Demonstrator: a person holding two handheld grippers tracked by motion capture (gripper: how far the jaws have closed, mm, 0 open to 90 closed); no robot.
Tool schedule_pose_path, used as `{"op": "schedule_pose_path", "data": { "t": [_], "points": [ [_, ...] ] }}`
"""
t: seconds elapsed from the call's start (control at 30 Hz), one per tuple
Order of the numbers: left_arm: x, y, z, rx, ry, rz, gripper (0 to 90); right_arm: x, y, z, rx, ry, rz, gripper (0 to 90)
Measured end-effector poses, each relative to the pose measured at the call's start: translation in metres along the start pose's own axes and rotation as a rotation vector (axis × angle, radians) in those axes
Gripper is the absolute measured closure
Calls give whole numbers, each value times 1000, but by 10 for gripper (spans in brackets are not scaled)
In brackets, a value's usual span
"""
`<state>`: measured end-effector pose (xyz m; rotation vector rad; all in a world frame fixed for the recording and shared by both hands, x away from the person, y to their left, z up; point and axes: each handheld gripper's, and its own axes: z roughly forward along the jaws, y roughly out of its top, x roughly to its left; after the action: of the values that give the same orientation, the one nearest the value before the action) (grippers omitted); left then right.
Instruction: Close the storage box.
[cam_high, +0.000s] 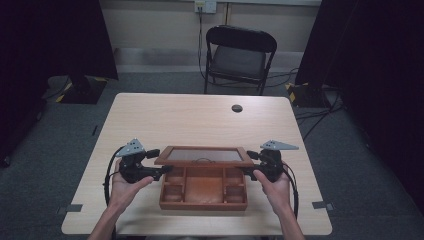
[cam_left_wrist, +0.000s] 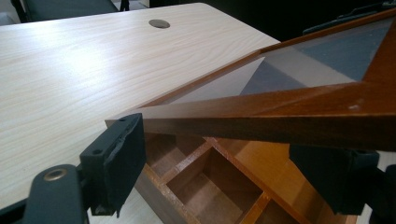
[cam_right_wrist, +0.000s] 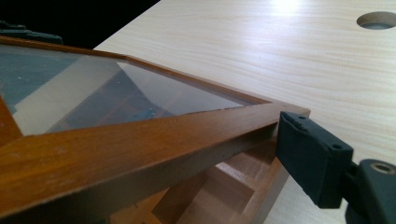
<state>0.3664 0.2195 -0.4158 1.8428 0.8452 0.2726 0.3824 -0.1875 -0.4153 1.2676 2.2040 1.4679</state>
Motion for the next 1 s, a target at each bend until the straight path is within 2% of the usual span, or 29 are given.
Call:
{"op": "schedule_pose_path", "data": {
  "t": [0.23,0.33,0.4,0.63,0.7,0.83,0.9,1.0],
  "points": [
    [-6,-2,-1,2,-17,4,185,1,-8,-3,8,-1,2,279],
    [-6,-8,2,11,-44,-22,163,0,-11,-5,7,-1,8,273],
    [-7,-11,3,5,-30,-8,187,-1,-16,-5,5,1,14,272],
    [-7,-14,3,8,-36,-7,186,-2,-29,-8,23,-8,25,279],
    [-7,-15,4,14,-33,-4,188,-3,-30,-10,17,2,32,270],
    [-6,-20,6,23,-32,-15,207,-8,-33,-17,27,-25,30,266],
    [-6,-21,5,29,-30,0,212,-13,-36,-18,44,-61,26,268],
    [-6,-22,4,20,-29,-4,211,-22,-37,-22,64,-86,40,272]
  ]
}}
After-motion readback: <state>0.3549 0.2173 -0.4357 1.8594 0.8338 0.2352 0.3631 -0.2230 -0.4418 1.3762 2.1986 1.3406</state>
